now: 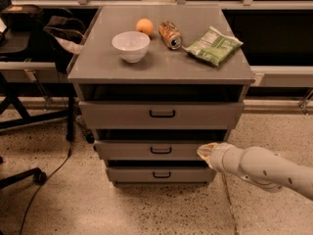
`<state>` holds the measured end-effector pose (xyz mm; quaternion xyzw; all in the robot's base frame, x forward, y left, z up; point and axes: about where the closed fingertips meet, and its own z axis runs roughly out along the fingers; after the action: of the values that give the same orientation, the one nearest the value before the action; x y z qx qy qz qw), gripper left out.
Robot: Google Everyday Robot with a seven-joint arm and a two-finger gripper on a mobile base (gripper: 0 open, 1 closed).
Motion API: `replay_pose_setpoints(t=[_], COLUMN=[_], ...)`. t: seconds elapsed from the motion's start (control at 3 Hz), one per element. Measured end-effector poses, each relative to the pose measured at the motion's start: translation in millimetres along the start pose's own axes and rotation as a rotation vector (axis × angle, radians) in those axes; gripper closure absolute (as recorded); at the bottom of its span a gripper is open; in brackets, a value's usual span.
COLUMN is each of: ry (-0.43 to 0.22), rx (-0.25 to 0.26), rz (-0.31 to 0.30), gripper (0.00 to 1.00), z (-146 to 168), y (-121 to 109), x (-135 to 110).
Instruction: Open middle drawer
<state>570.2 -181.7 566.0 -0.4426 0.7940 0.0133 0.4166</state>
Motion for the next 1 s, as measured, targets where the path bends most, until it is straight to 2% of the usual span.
replay_pose_setpoints(t=[0.33,1.0], ry=[-0.035,-0.044], rx=[0.026,0.07], rz=[0.027,0.039], gripper=[1.0,1.0], z=[19,52], y=[-7,-18], x=[-1,-6])
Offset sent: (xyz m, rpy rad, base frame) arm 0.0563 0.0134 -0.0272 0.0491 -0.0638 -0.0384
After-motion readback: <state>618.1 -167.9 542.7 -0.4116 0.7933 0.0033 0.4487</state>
